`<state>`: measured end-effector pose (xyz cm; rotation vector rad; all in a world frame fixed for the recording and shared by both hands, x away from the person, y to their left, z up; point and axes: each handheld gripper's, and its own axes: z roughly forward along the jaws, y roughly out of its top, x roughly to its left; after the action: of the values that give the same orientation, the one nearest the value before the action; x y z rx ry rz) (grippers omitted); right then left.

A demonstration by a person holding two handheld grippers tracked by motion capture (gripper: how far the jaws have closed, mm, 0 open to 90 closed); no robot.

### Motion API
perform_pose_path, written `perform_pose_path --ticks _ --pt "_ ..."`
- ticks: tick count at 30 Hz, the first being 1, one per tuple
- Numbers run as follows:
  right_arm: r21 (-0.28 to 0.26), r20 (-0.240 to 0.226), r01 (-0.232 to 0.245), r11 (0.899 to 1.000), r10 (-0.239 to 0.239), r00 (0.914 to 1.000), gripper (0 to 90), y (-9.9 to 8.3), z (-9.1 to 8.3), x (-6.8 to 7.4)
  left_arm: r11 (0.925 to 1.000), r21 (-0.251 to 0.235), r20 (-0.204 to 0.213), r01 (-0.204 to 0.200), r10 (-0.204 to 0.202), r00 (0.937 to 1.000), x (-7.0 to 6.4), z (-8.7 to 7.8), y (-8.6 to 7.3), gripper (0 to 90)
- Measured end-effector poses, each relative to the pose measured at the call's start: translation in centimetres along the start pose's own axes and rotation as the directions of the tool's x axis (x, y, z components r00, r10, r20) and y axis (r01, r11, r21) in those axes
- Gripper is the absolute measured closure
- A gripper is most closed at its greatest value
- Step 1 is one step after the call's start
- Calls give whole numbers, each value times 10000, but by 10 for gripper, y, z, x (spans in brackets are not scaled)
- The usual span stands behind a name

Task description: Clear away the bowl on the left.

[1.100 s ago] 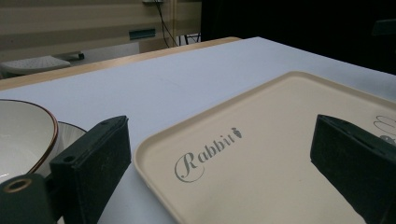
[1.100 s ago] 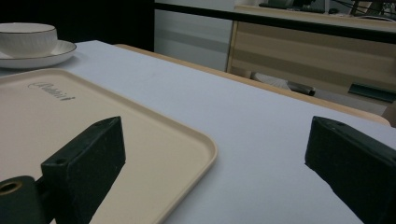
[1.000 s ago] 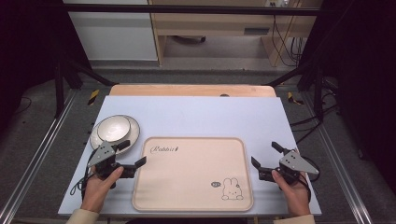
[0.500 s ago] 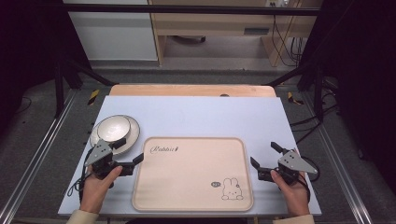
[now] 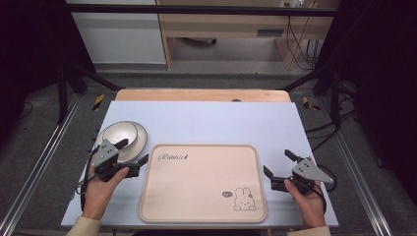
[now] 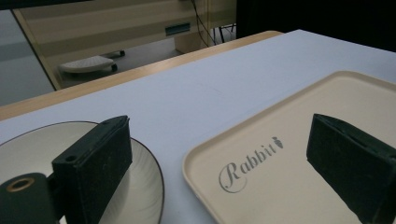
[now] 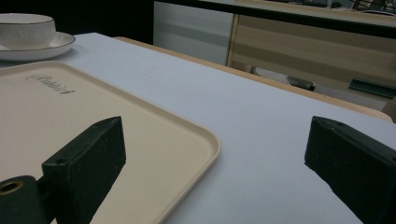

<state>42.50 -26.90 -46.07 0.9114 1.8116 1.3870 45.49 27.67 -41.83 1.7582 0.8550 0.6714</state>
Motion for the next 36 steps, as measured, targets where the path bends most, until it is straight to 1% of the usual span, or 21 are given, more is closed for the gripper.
perform_pose_path --ticks 3,4,5,6,10,13,17,18,19,20,21,22,24,25,28,30,33,36 --pt "-12 7 -14 10000 14 10000 53 0 0 0 9999 124 -180 46 -43 9998 8 1 6 71" --pt "-26 17 -39 10000 39 10000 53 0 0 -1 9997 179 -231 169 -165 9996 15 2 10 73" --pt "-26 17 -39 10000 39 10000 53 0 0 -1 9997 179 -231 169 -165 9996 15 2 10 73" --pt "-15 19 -52 10000 52 10000 52 0 0 -1 9995 243 -304 223 -215 9993 20 4 13 73" --pt "-15 40 -87 10000 87 10000 52 0 0 -1 9979 626 -625 147 -108 9980 34 8 20 82" --pt "-28 55 -95 10000 95 9999 52 0 0 -2 9966 786 -812 246 -182 9965 44 10 24 86" --pt "-10 83 -92 10000 92 9999 53 0 0 -2 9929 1172 -1195 199 -58 9928 56 13 28 88" --pt "-9 90 -102 9999 102 9999 53 0 0 -2 9914 1254 -1281 367 -205 9915 61 14 29 89" --pt "-13 98 -112 9999 112 9999 53 0 0 -2 9914 1254 -1281 367 -205 9915 61 14 29 90" --pt "-10 111 -137 9999 137 9998 53 0 0 -2 9894 1363 -1401 493 -300 9897 66 17 29 92" --pt "-9 114 -145 9999 146 9998 52 0 0 -2 9894 1363 -1401 493 -300 9897 66 17 29 96" --pt "10 108 -149 9999 149 9998 53 0 0 -2 9859 1595 -1541 513 -265 9877 70 19 28 103" --pt "19 87 -158 9999 158 9998 53 0 0 -2 9844 1695 -1694 473 -182 9854 72 21 27 117" --pt "19 87 -158 9999 158 9998 53 0 0 -2 9844 1695 -1694 473 -182 9854 72 21 27 117" --pt "-14 105 -167 9999 167 9998 53 0 0 -2 9796 1931 -1654 561 -239 9859 75 26 24 117" --pt "-16 112 -183 9998 184 9998 53 0 0 -2 9752 2166 -1724 449 -70 9850 77 30 23 117" --pt "-55 120 -195 9998 196 9997 53 0 -1 -2 9740 2226 -1767 417 -18 9843 78 31 23 118" --pt "-16 114 -180 9998 180 9998 52 0 0 -2 9704 2399 -1863 285 172 9823 80 33 24 119"
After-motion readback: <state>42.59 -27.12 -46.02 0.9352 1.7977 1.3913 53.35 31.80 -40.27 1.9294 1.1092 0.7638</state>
